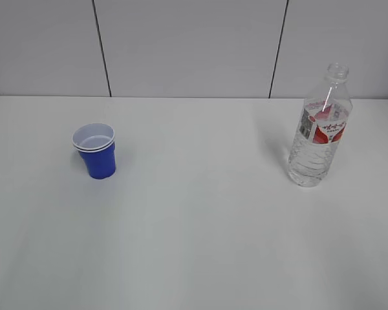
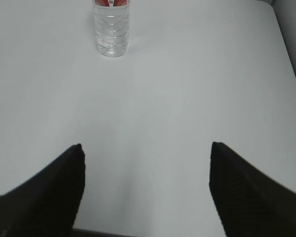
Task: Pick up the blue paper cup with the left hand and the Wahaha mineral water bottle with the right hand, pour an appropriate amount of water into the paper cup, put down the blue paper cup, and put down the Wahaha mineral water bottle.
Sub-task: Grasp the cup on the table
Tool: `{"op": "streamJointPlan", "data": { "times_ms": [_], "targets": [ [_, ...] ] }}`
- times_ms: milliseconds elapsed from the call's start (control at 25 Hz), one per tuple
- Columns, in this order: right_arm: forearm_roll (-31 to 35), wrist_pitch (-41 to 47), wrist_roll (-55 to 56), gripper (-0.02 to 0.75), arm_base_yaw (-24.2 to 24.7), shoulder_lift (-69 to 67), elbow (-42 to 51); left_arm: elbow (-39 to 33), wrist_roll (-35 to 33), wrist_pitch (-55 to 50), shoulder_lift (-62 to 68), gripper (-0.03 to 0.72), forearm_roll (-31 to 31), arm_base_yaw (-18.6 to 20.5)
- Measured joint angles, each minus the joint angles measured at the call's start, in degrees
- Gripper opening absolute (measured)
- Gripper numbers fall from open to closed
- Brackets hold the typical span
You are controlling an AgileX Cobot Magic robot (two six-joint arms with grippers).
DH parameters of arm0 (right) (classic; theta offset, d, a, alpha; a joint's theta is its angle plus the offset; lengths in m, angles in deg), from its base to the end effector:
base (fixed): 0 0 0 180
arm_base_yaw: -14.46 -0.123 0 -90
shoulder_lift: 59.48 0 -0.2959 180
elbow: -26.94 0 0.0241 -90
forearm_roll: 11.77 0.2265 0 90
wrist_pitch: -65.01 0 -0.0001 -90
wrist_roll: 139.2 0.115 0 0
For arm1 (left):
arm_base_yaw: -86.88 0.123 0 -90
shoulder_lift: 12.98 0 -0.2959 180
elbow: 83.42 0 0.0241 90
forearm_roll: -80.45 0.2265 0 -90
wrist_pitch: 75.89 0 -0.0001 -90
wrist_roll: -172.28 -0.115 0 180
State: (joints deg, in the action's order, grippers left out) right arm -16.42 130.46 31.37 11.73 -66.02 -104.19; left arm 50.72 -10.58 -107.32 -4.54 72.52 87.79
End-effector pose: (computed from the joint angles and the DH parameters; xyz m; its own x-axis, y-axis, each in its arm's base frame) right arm -0.0223 -0.0096 0.2463 -0.5044 -0.2208 -0.8348 -0.0853 0.9748 -0.2063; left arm -0.0083 -0.0084 0.3271 0.0747 -0.0670 -0.9950 0.0611 0.9962 -0.0625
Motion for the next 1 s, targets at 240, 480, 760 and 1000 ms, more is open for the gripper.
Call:
{"op": "streamJointPlan", "data": {
  "times_ms": [240,480,760,1000],
  "targets": [
    [0.0,0.0,0.0,0.587,0.0,0.0,0.0,0.0,0.0,13.01,4.76,0.48,1.46,0.0],
    [0.0,0.0,0.0,0.592,0.0,0.0,0.0,0.0,0.0,20.48,15.87,0.48,1.21,-0.11],
    [0.0,-5.78,0.24,0.589,0.0,0.0,-1.02,0.0,0.0,27.02,27.34,0.48,1.75,-0.11],
    [3.97,-32.19,0.27,0.587,0.0,0.0,-1.19,0.0,0.0,31.44,34.54,0.48,2.44,-2.43]
  ]
}}
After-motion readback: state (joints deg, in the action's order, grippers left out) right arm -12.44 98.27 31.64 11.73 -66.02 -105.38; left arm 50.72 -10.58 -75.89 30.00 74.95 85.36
